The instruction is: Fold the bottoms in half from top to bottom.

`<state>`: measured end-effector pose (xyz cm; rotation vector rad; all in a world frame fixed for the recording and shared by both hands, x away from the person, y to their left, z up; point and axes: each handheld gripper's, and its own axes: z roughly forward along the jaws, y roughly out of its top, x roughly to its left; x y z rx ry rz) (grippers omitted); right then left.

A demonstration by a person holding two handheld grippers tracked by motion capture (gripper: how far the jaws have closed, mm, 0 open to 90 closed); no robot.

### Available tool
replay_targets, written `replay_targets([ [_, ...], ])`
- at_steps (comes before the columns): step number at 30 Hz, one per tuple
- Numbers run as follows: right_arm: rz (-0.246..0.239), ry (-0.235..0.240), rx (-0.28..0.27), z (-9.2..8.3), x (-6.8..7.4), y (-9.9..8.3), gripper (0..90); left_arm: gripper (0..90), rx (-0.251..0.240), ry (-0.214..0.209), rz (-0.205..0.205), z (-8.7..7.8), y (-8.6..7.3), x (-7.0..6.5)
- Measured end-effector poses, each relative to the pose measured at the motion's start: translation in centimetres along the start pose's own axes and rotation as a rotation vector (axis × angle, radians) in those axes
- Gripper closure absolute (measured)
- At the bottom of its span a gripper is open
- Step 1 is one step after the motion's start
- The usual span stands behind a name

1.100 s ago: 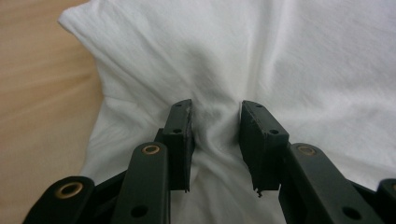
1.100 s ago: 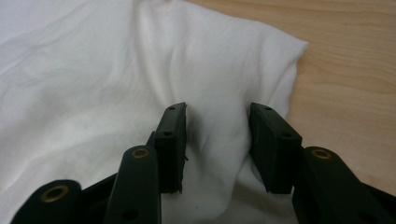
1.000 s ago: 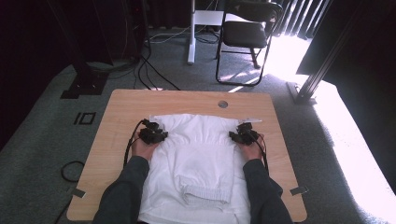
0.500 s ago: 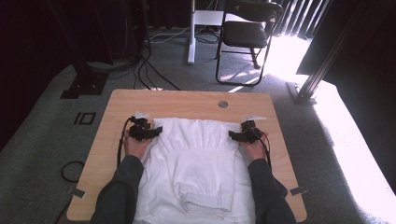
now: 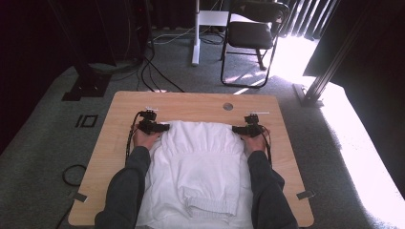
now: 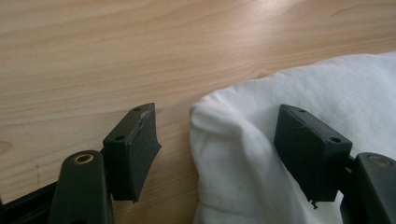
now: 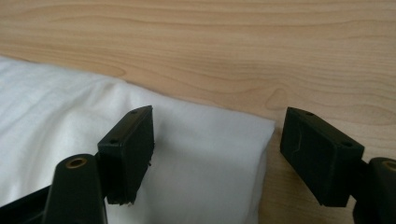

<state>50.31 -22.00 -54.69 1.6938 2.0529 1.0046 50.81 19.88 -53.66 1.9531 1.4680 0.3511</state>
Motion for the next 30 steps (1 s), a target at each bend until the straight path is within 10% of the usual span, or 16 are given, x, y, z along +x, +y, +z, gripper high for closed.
replay_targets([
  [6, -0.084, 0.007, -0.003, -0.2, 0.5, -0.4, 39.9, 32.1, -0.006, -0.027, 0.035, -0.1, -0.3, -0.1],
  [13, -0.049, 0.079, 0.05, -0.5, 0.0, -0.2, 82.8, 80.5, 0.031, -0.117, 0.022, -0.3, -0.3, -0.4],
  [30, -0.049, 0.145, -0.196, -6.3, -1.8, 3.9, 85.9, 87.0, -0.223, -0.201, 0.023, -6.3, 4.3, -0.8],
])
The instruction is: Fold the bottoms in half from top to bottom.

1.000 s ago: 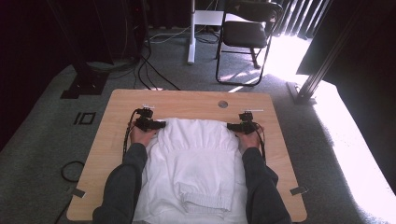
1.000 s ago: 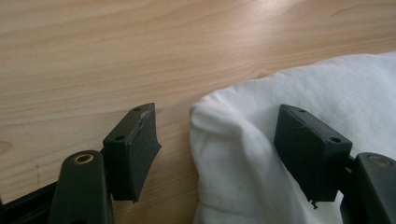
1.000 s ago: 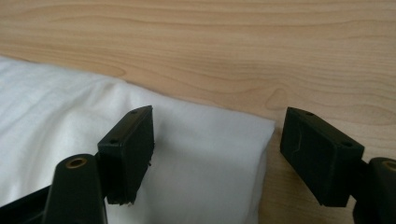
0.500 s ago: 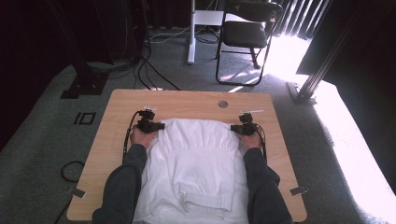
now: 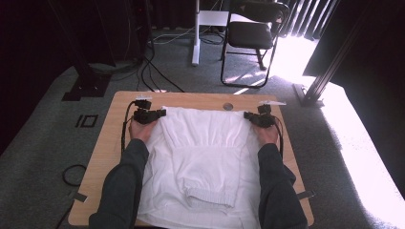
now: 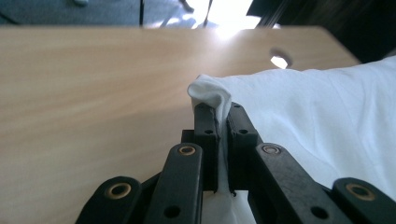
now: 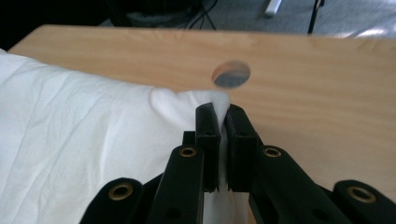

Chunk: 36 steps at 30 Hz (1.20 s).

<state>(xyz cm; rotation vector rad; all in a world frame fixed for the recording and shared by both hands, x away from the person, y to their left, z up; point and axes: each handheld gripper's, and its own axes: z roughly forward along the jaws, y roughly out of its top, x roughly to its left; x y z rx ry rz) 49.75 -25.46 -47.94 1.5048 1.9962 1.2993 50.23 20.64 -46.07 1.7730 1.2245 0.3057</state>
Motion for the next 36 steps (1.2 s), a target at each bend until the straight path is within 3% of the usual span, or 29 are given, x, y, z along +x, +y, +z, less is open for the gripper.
replay_targets([
  [1, -0.015, -0.003, -0.034, -0.6, 0.1, 0.6, 85.9, 87.0, -0.036, -0.005, 0.022, -0.6, 0.9, -0.4],
  [3, -0.039, 0.001, -0.071, -1.4, 0.3, 1.3, 85.9, 87.0, -0.082, -0.025, 0.009, -1.4, 1.4, -0.5],
  [4, -0.047, 0.007, -0.096, -1.8, 0.4, 1.5, 85.8, 87.0, -0.082, -0.025, 0.009, -1.4, 1.4, -0.5],
  [5, -0.051, 0.014, -0.119, -2.2, 0.5, 1.8, 85.8, 87.0, -0.114, -0.051, -0.002, -2.0, 1.6, -0.4],
  [11, -0.125, 0.016, -0.168, -3.9, 1.9, 2.7, 85.7, 86.8, -0.123, -0.045, 0.062, -3.7, 2.0, -1.4],
  [14, -0.129, 0.033, -0.184, -4.6, 2.2, 2.2, 85.5, 86.8, -0.118, -0.049, 0.092, -4.5, 1.8, -1.8],
  [16, -0.144, 0.049, -0.19, -5.8, 2.7, 1.3, 85.4, 86.7, -0.102, -0.055, 0.131, -5.9, 1.1, -2.5],
  [20, -0.17, 0.064, -0.194, -7.5, 3.5, 0.0, 85.3, 86.7, -0.094, -0.071, 0.168, -7.6, 0.0, -3.4],
  [23, -0.179, 0.09, -0.212, -10.3, 4.3, -2.1, 85.0, 86.7, -0.091, -0.1, 0.196, -9.9, -1.5, -4.7],
  [25, -0.175, 0.1, -0.218, -10.9, 4.5, -2.7, 85.0, 86.7, -0.095, -0.109, 0.203, -10.6, -2.1, -5.1],
  [26, -0.178, 0.103, -0.217, -12.2, 4.9, -4.0, 85.0, 86.7, -0.095, -0.118, 0.206, -11.1, -2.6, -5.4],
  [27, -0.176, 0.109, -0.22, -12.6, 5.1, -4.5, 85.0, 86.7, -0.1, -0.134, 0.204, -12.0, -3.6, -5.8],
  [28, -0.173, 0.115, -0.22, -13.1, 5.2, -5.2, 85.0, 86.7, -0.1, -0.134, 0.204, -12.0, -3.6, -5.8],
  [29, -0.174, 0.117, -0.223, -13.6, 5.4, -5.8, 85.0, 86.7, -0.097, -0.142, 0.206, -12.9, -4.8, -6.3],
  [31, -0.172, 0.124, -0.222, -14.1, 5.5, -6.4, 85.0, 86.7, -0.097, -0.142, 0.206, -12.9, -4.8, -6.3],
  [32, -0.179, 0.129, -0.221, -14.9, 5.9, -7.6, 85.0, 86.9, -0.092, -0.162, 0.199, -14.3, -6.8, -6.7],
  [36, -0.19, 0.14, -0.217, -16.1, 6.4, -9.1, 85.2, 87.0, -0.089, -0.17, 0.186, -15.3, -8.6, -6.8],
])
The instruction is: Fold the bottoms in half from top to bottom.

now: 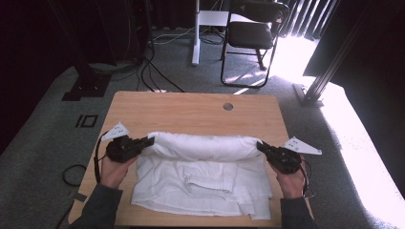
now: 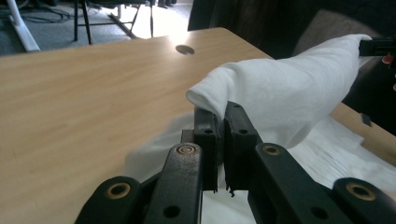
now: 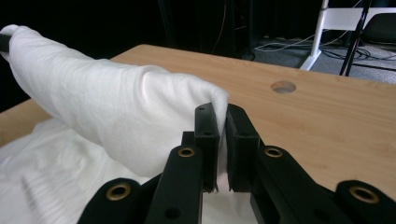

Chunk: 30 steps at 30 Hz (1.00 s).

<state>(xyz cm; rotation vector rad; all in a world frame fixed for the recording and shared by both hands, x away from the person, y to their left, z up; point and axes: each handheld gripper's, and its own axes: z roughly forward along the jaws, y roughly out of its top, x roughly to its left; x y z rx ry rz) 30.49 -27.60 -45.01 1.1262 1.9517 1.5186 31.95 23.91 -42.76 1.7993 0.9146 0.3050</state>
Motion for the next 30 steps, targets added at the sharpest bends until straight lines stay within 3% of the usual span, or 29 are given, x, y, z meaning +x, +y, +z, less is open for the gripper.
replay_targets([
  [4, -0.016, -0.002, 0.011, -2.1, 1.5, -2.1, 86.6, 86.9, 0.023, 0.0, -0.03, -1.4, -3.1, -0.9],
  [7, 0.0, 0.0, 0.02, -2.6, 1.8, -3.2, 86.6, 86.7, 0.033, 0.006, -0.031, -1.5, -3.5, -0.9],
  [8, 0.007, 0.0, 0.052, -3.1, 2.5, -5.1, 87.5, 86.2, 0.076, -0.008, -0.075, -1.4, -5.8, -1.2],
  [10, 0.01, 0.001, 0.091, -3.1, 2.9, -6.5, 87.7, 85.8, 0.121, 0.001, -0.089, -0.9, -7.1, -1.4],
  [12, 0.028, 0.001, 0.122, -3.0, 3.2, -7.8, 87.7, 85.6, 0.13, -0.007, -0.124, -0.7, -8.1, -1.3],
  [13, 0.028, 0.001, 0.122, -3.0, 3.2, -7.8, 87.7, 85.5, 0.13, -0.007, -0.124, -0.7, -8.1, -1.3],
  [14, 0.034, -0.01, 0.153, -3.0, 3.4, -8.8, 87.7, 84.9, 0.167, 0.0, -0.134, -0.3, -9.2, -1.4],
  [16, 0.044, -0.008, 0.179, -2.9, 3.4, -9.6, 87.7, 82.0, 0.196, 0.016, -0.135, -0.1, -10.0, -1.6],
  [20, 0.036, -0.01, 0.205, -2.8, 3.6, -9.9, 87.3, 72.1, 0.188, 0.027, -0.144, -0.6, -10.3, -1.6],
  [21, 0.027, -0.024, 0.197, -3.0, 3.7, -9.6, 70.0, 56.7, 0.166, 0.02, -0.15, -1.0, -10.0, -1.5],
  [22, 0.025, -0.035, 0.187, -3.2, 3.7, -9.3, 63.9, 54.2, 0.132, 0.016, -0.16, -1.5, -9.7, -1.4],
  [25, 0.035, -0.048, 0.148, -3.5, 3.6, -8.2, 56.2, 51.4, 0.058, 0.029, -0.161, -2.8, -8.2, -1.3],
  [28, 0.036, -0.071, 0.11, -2.9, 3.5, -5.4, 49.5, 49.6, 0.042, 0.051, -0.119, -2.3, -6.0, -1.6],
  [30, 0.036, -0.066, 0.107, -2.5, 3.6, -4.8, 49.5, 50.0, 0.044, 0.054, -0.104, -1.8, -5.6, -1.8],
])
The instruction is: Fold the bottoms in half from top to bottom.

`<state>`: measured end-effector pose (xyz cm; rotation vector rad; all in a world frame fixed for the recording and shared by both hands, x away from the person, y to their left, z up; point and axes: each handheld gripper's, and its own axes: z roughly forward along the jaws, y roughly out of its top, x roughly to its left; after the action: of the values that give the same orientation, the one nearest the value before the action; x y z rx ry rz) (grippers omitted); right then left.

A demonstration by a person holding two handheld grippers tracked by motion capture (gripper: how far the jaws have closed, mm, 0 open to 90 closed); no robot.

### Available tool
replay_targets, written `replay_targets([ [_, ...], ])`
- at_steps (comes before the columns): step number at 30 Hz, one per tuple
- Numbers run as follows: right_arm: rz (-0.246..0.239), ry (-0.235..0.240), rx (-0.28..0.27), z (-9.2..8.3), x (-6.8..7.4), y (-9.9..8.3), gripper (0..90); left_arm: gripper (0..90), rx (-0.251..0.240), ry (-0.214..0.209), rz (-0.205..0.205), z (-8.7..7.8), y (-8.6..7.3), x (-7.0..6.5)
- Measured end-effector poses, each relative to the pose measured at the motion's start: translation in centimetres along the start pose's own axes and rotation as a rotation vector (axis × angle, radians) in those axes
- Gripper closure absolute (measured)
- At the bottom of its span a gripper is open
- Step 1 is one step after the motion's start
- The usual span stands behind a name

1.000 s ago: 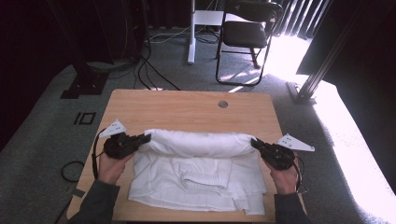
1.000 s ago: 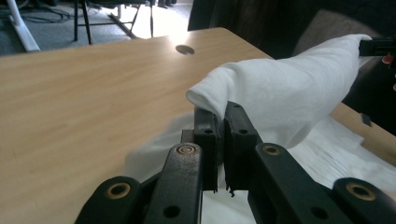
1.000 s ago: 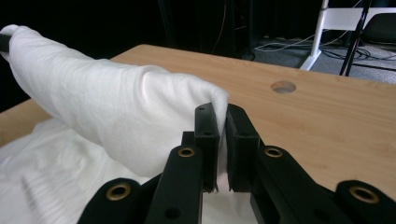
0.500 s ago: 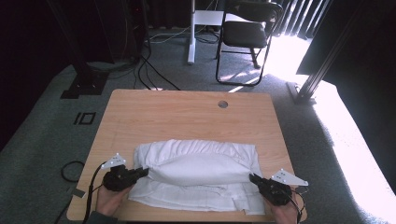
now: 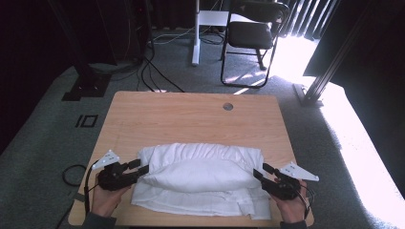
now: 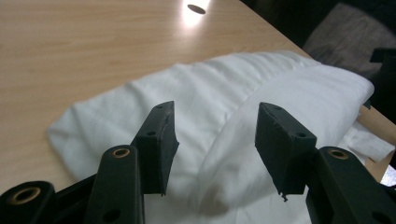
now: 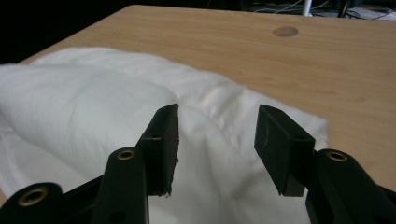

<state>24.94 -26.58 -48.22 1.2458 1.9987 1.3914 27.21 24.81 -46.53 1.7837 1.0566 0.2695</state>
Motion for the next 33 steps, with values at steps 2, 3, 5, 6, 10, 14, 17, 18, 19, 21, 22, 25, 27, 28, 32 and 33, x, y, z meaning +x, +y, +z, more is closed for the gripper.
replay_targets([
  [2, -0.008, -0.004, 0.015, 1.8, 0.6, 1.4, 52.7, 51.9, 0.017, -0.006, 0.017, 1.2, 0.8, -0.4],
  [3, -0.014, 0.001, 0.032, 2.6, 0.8, 1.6, 54.6, 54.2, 0.046, -0.015, 0.027, 2.7, 1.2, -0.8],
  [5, -0.032, 0.001, 0.055, 4.0, 1.4, 1.8, 55.6, 55.8, 0.059, -0.021, 0.035, 3.5, 1.2, -1.1],
  [6, -0.032, 0.001, 0.055, 4.0, 1.4, 1.8, 55.6, 55.8, 0.076, -0.024, 0.042, 4.2, 1.1, -1.3],
  [10, -0.053, 0.002, 0.141, 6.7, 2.2, 0.4, 54.4, 56.4, 0.172, -0.045, 0.059, 7.1, -0.5, -2.6],
  [14, -0.052, -0.023, 0.2, 6.7, 2.8, -2.1, 53.4, 56.1, 0.235, -0.028, 0.097, 8.0, -2.9, -3.8],
  [17, -0.025, -0.019, 0.227, 6.5, 2.9, -3.2, 53.2, 55.6, 0.255, -0.017, 0.107, 8.2, -3.8, -4.0],
  [18, -0.023, -0.018, 0.24, 6.3, 2.9, -3.5, 53.0, 55.6, 0.267, -0.015, 0.108, 8.3, -4.4, -4.0],
  [19, -0.022, -0.02, 0.255, 6.2, 2.9, -4.1, 53.0, 55.5, 0.27, -0.012, 0.112, 8.3, -4.6, -4.0],
  [21, -0.016, -0.014, 0.268, 6.2, 2.8, -4.6, 52.9, 55.5, 0.271, -0.007, 0.119, 8.5, -5.0, -3.9],
  [22, 0.008, -0.004, 0.276, 6.7, 2.6, -5.0, 52.8, 55.7, 0.273, -0.006, 0.119, 8.9, -5.2, -3.7],
  [25, 0.004, -0.005, 0.28, 7.2, 2.6, -5.1, 52.7, 56.0, 0.273, -0.007, 0.113, 9.1, -5.2, -3.6],
  [27, -0.019, -0.015, 0.279, 7.7, 2.6, -4.9, 52.5, 57.4, 0.257, -0.013, 0.095, 9.8, -5.1, -2.9],
  [28, -0.024, -0.017, 0.278, 7.9, 2.5, -4.8, 52.5, 57.9, 0.25, -0.011, 0.094, 9.9, -5.0, -2.6],
  [32, -0.044, -0.029, 0.267, 9.3, 2.1, -4.2, 52.5, 60.7, 0.209, 0.005, 0.048, 10.5, -4.5, -1.2],
  [33, -0.043, -0.031, 0.268, 9.7, 2.0, -3.9, 52.6, 61.2, 0.199, 0.012, 0.039, 10.7, -4.4, -0.8],
])
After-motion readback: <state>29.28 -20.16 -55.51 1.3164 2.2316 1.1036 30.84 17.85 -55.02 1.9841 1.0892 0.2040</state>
